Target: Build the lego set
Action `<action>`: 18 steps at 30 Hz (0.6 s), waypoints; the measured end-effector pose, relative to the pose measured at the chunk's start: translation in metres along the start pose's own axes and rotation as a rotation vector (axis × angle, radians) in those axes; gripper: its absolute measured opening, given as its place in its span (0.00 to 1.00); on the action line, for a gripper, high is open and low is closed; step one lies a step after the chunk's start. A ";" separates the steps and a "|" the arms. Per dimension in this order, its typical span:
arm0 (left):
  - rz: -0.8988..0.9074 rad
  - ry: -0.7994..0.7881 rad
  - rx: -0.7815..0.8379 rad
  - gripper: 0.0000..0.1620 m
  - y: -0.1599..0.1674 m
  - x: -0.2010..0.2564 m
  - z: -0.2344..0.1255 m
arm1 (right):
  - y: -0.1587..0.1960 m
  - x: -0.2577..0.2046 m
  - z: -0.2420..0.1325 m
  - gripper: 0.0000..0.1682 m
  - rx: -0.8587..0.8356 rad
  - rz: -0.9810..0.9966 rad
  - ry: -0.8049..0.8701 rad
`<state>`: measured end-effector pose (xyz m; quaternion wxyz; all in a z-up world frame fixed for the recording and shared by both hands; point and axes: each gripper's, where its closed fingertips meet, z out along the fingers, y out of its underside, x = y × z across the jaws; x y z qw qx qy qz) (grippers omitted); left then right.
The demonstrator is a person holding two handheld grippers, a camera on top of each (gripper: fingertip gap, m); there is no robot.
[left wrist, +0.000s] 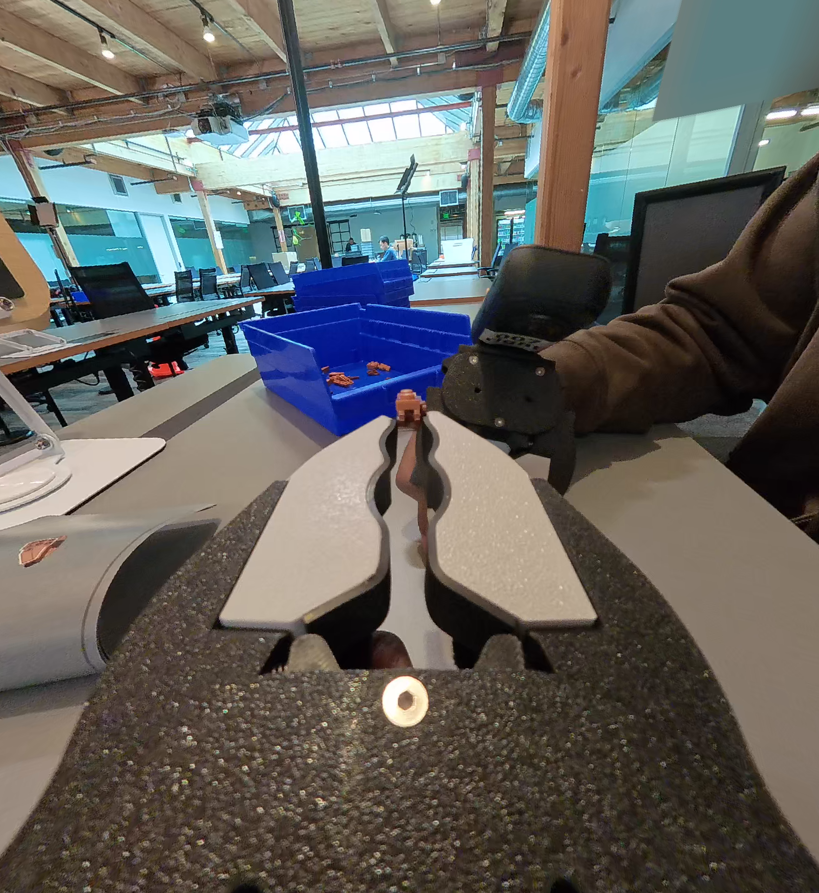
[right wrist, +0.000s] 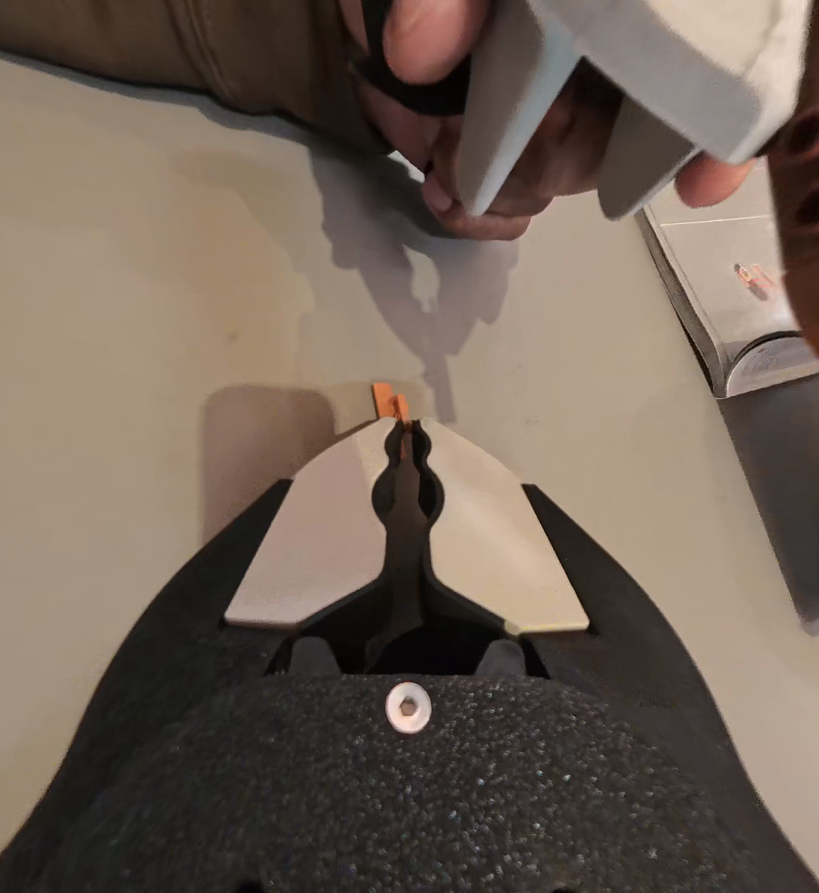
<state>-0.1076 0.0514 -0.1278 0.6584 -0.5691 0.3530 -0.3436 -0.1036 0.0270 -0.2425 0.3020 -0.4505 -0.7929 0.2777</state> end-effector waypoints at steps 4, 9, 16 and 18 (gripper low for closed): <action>-0.005 -0.008 0.006 0.06 0.000 0.002 -0.001 | 0.004 0.004 -0.005 0.02 -0.003 0.027 0.036; -0.006 -0.042 -0.004 0.06 0.001 0.004 -0.006 | 0.011 0.022 -0.030 0.02 0.050 0.088 0.134; -0.017 -0.106 0.015 0.06 -0.001 -0.004 -0.005 | -0.007 0.071 -0.095 0.02 0.194 0.142 0.383; -0.020 -0.104 0.014 0.06 0.000 -0.002 -0.003 | -0.020 0.080 -0.114 0.02 0.243 0.126 0.447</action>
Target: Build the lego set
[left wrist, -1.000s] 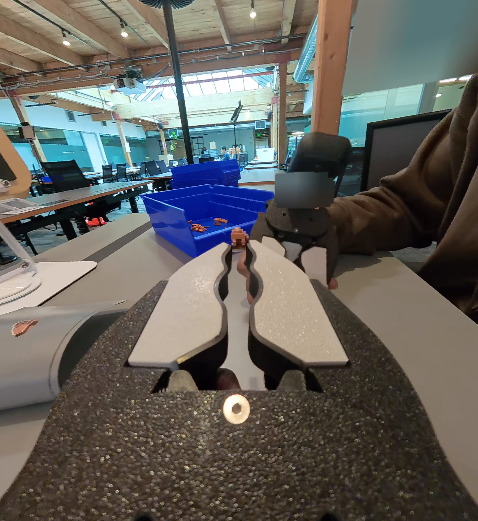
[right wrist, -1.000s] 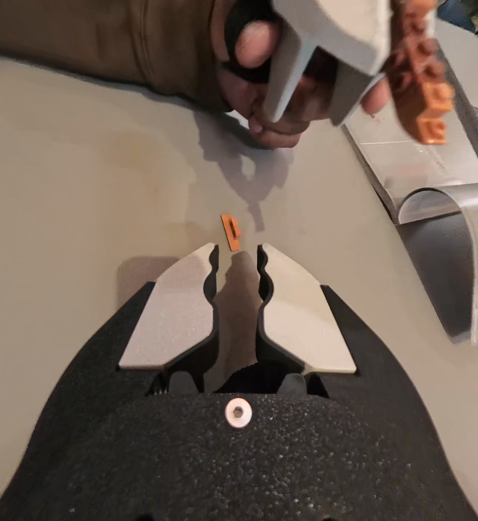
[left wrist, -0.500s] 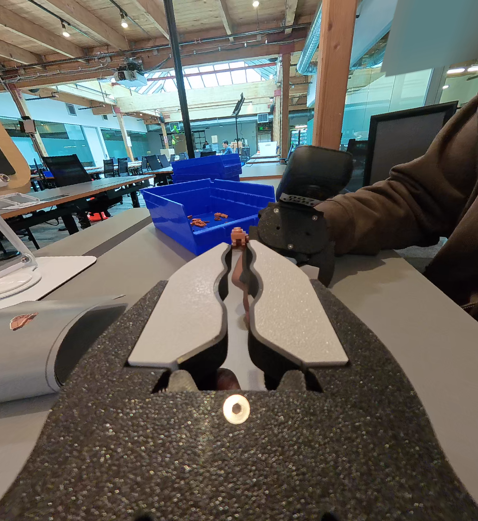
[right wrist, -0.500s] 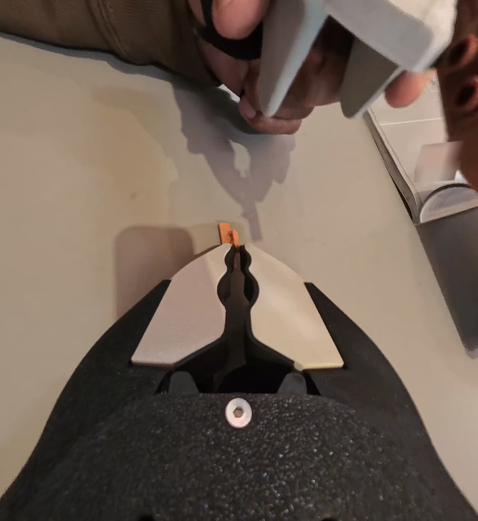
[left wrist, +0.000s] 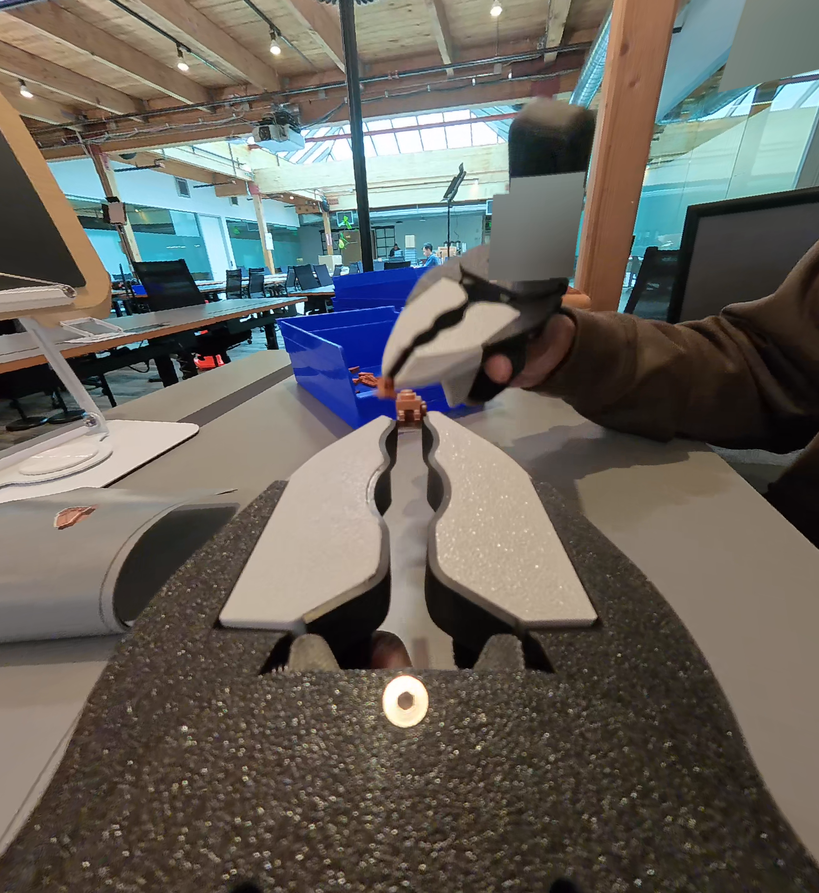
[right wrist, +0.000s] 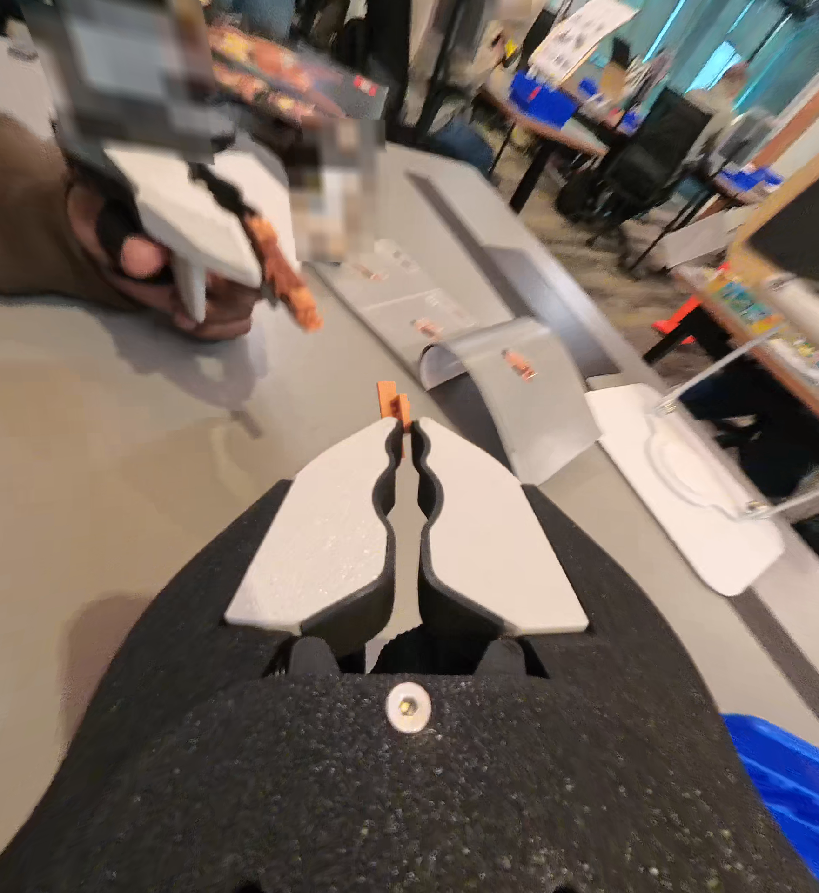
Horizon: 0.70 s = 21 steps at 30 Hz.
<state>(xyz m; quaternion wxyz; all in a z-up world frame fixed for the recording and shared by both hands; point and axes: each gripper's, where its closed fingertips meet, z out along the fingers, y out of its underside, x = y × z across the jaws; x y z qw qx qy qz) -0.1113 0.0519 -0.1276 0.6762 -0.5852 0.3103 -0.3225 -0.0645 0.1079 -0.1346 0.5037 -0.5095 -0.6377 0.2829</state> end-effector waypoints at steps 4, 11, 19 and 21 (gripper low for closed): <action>0.000 0.028 -0.014 0.06 0.003 0.009 0.006 | -0.033 0.005 -0.011 0.02 0.080 -0.043 0.043; 0.028 0.044 -0.010 0.06 0.003 0.023 0.018 | -0.053 -0.028 0.001 0.02 0.061 -0.204 0.015; 0.064 0.026 0.025 0.06 -0.006 0.025 0.019 | -0.059 -0.037 0.001 0.02 0.034 -0.300 0.033; 0.075 0.032 0.024 0.06 -0.007 0.028 0.020 | -0.059 -0.039 0.002 0.02 0.019 -0.337 0.047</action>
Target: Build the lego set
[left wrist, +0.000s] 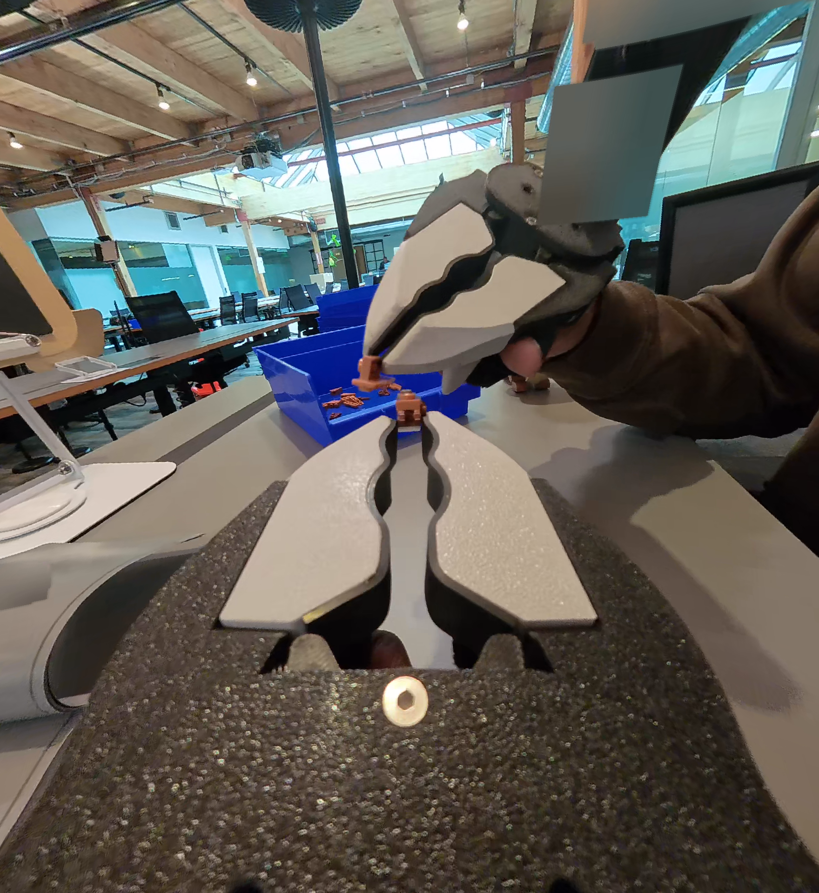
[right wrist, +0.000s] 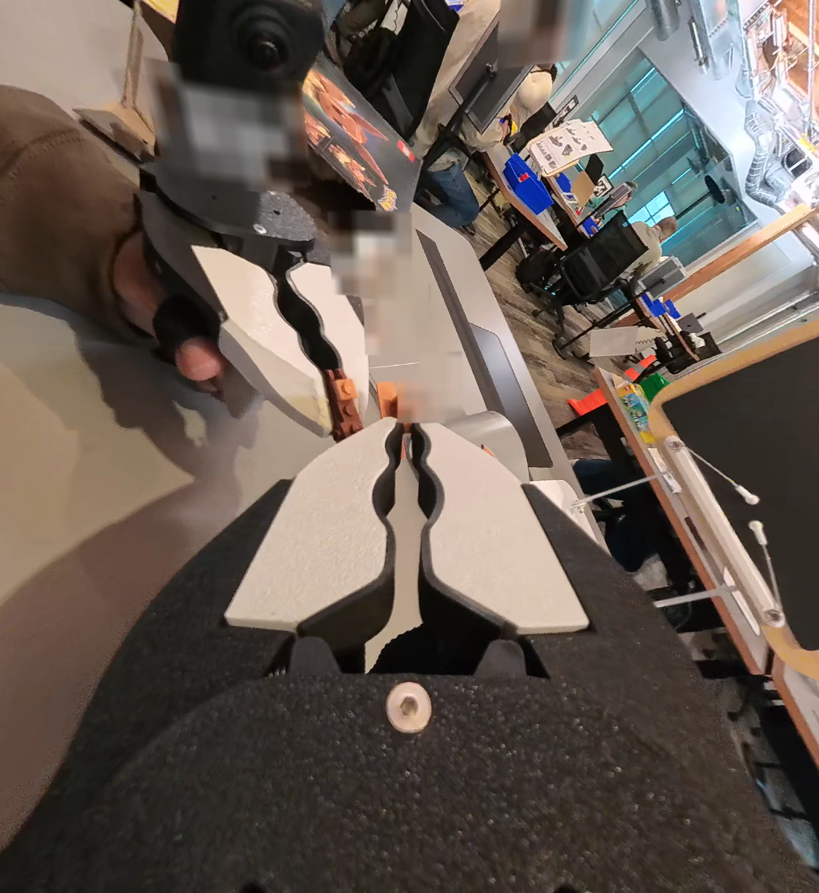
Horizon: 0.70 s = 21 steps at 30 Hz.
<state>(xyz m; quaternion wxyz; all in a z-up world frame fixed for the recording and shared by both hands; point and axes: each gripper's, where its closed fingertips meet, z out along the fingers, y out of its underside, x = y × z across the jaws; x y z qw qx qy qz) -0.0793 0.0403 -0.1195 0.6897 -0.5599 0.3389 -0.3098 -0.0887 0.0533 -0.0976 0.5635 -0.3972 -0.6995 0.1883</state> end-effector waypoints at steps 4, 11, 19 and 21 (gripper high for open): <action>-0.002 0.001 0.009 0.06 -0.002 0.001 0.000 | 0.001 -0.006 0.002 0.02 -0.033 -0.077 0.002; -0.036 0.004 0.009 0.06 -0.001 0.000 0.001 | 0.003 -0.010 0.001 0.02 -0.033 -0.108 -0.023; -0.054 0.006 -0.001 0.06 0.003 -0.001 0.001 | 0.007 -0.014 0.000 0.02 -0.017 -0.094 -0.066; -0.052 0.008 -0.002 0.06 0.003 0.000 0.002 | 0.007 -0.015 0.000 0.02 -0.013 -0.096 -0.084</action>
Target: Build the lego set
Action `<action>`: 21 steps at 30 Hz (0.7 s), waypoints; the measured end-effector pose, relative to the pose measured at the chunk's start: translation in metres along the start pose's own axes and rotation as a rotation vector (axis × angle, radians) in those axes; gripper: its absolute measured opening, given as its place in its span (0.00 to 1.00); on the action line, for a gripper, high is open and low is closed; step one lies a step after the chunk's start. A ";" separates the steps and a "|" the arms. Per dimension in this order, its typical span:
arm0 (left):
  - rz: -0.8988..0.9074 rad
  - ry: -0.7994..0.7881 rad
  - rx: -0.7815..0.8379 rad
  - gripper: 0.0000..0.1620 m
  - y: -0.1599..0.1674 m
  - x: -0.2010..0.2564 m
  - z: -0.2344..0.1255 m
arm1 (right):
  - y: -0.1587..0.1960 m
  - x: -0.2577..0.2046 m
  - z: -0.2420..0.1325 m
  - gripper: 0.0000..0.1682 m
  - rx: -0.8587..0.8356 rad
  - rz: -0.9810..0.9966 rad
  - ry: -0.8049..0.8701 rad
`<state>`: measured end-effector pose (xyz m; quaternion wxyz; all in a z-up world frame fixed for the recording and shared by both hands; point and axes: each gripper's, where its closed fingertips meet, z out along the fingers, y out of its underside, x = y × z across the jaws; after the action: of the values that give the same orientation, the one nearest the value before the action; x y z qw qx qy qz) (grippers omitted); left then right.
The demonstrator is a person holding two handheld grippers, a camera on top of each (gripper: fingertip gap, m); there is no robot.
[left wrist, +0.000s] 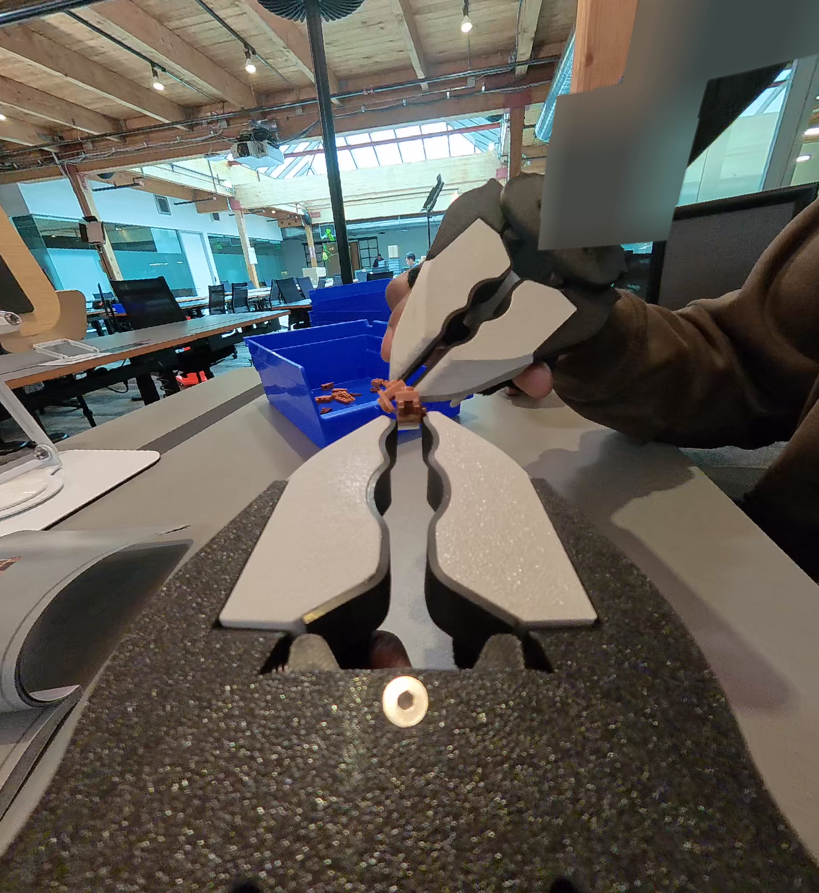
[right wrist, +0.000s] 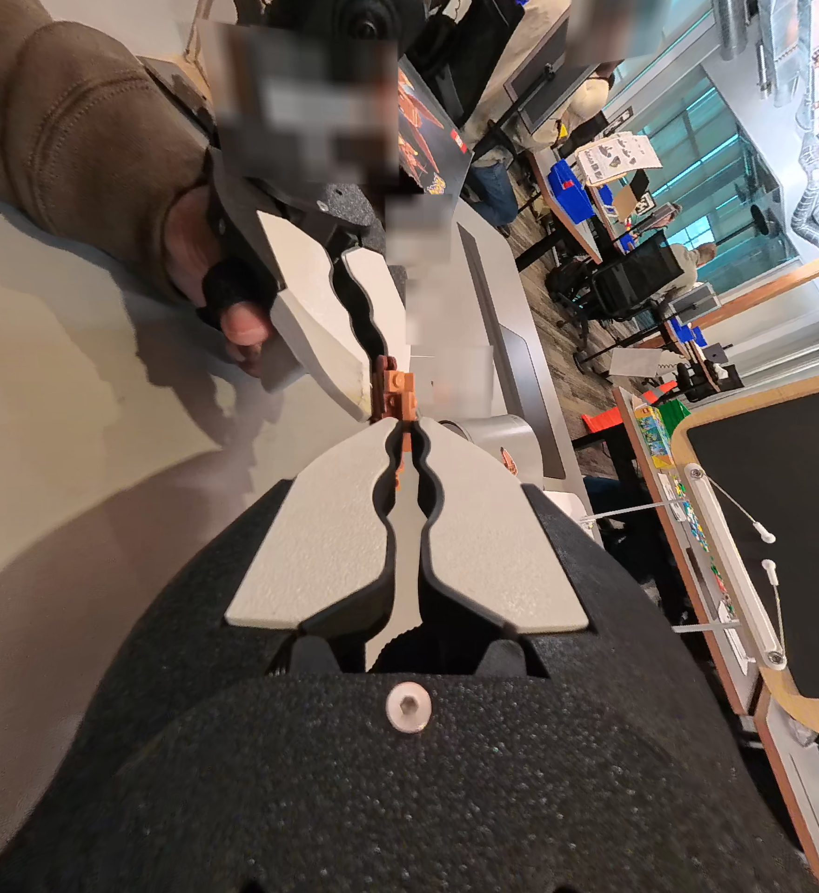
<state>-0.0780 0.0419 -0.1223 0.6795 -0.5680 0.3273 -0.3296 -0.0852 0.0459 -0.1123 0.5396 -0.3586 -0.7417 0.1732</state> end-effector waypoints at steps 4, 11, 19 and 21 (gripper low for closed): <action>0.005 0.001 -0.004 0.06 0.001 0.001 0.000 | -0.001 -0.003 -0.002 0.01 0.015 -0.003 -0.034; -0.009 -0.006 0.003 0.06 0.001 -0.001 -0.001 | 0.000 -0.010 0.000 0.00 0.015 -0.024 -0.075; -0.010 -0.012 -0.007 0.06 0.002 -0.003 -0.002 | 0.016 -0.006 -0.005 0.05 0.026 0.087 -0.064; -0.015 0.001 -0.009 0.06 0.003 -0.001 -0.001 | 0.019 -0.007 -0.005 0.10 0.069 0.174 -0.087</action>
<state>-0.0792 0.0429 -0.1249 0.6741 -0.5733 0.3249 -0.3337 -0.0730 0.0528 -0.1271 0.5017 -0.3950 -0.7243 0.2602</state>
